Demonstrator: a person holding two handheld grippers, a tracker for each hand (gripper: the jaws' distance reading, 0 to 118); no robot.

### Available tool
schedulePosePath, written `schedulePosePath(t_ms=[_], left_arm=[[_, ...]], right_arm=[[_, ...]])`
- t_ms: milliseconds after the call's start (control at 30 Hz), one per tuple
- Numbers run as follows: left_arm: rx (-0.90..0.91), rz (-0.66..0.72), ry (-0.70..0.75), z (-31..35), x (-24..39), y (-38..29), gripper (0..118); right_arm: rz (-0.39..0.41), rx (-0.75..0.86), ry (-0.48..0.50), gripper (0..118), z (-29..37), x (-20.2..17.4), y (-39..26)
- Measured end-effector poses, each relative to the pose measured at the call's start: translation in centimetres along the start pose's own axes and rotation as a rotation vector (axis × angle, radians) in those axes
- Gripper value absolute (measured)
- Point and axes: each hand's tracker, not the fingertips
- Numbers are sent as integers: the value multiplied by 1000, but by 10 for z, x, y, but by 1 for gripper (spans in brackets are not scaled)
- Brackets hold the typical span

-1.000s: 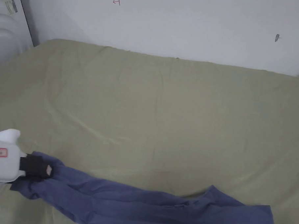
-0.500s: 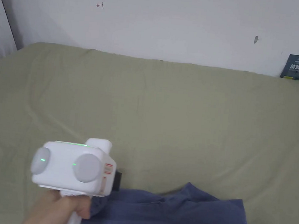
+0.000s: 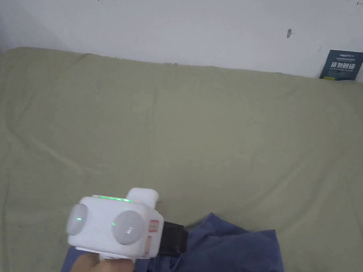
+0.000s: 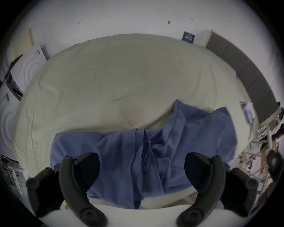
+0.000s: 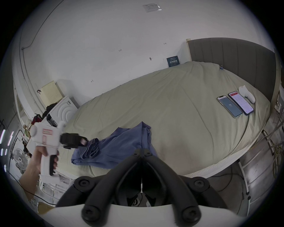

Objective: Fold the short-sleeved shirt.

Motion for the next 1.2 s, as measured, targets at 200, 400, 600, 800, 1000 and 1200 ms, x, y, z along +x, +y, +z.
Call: schedulePosePath(t_ms=[200, 400, 600, 800, 1000, 1200], left_arm=[[94, 152, -70, 36, -86, 12, 0], [-21, 214, -200, -18, -104, 11, 0], [-199, 314, -491, -97, -73, -10, 0], [-197, 315, -545, -98, -76, -11, 0], [-66, 203, -425, -9, -116, 2, 0], [11, 238, -156, 35, -194, -14, 0]], right_arm=[[23, -10, 12, 0, -9, -11, 0], [39, -30, 25, 0, -14, -24, -2], [45, -50, 13, 0, -16, -27, -3], [49, -62, 4, 0, -17, -30, 0], [61, -73, 33, 0, -30, -41, 3], [119, -82, 58, 0, -38, -60, 3]])
